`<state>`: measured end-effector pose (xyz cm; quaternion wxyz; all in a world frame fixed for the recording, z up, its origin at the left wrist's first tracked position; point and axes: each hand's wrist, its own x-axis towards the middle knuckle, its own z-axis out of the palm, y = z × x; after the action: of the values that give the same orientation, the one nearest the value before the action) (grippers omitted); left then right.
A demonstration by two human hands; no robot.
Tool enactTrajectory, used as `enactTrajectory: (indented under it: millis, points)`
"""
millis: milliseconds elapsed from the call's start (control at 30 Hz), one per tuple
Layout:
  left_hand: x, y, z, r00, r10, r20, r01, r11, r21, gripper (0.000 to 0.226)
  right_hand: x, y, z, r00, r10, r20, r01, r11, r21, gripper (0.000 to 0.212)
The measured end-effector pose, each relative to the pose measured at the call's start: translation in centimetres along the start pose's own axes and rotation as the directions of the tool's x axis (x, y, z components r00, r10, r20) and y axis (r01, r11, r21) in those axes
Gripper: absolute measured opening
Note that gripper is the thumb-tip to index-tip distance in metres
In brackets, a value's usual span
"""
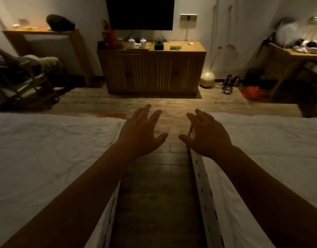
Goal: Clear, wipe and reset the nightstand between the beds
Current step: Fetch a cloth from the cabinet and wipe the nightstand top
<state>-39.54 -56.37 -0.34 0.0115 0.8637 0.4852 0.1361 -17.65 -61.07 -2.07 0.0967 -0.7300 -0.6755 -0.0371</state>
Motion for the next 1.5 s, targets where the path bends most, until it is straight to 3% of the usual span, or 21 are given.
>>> enactTrajectory:
  millis: [167,600,867,1033,1233,1500]
  points:
    - [1.3,1.2,1.4,0.998,-0.050,-0.038,0.053,0.995,0.090,0.086,2.1,2.6,1.0,0.997,-0.077,-0.012,0.077,0.997,-0.029,0.088]
    - [8.3,-0.2,3.8,0.988,-0.125,0.090,0.125,0.992,0.012,0.084,10.2,5.2,6.0,0.994,-0.104,0.022,0.105,0.993,-0.059,0.090]
    - [21.3,-10.2,4.2,0.996,-0.078,0.043,0.078,0.997,0.003,0.084,24.7,2.9,8.2,0.999,-0.045,0.025,0.046,0.998,-0.038,0.092]
    - [29.3,-16.7,4.7,0.993,-0.036,0.111,0.034,0.999,0.019,0.085,33.9,1.4,8.7,0.999,0.028,0.023,-0.028,0.999,0.020,0.096]
    - [37.4,-19.6,6.4,0.992,-0.004,0.123,0.002,1.000,0.020,0.086,40.7,2.2,11.0,0.998,0.051,0.045,-0.051,0.999,0.002,0.096]
    - [53.1,-21.0,11.6,0.992,0.016,0.124,-0.023,0.998,0.057,0.084,55.1,8.4,15.1,0.994,0.089,0.059,-0.090,0.996,0.020,0.096]
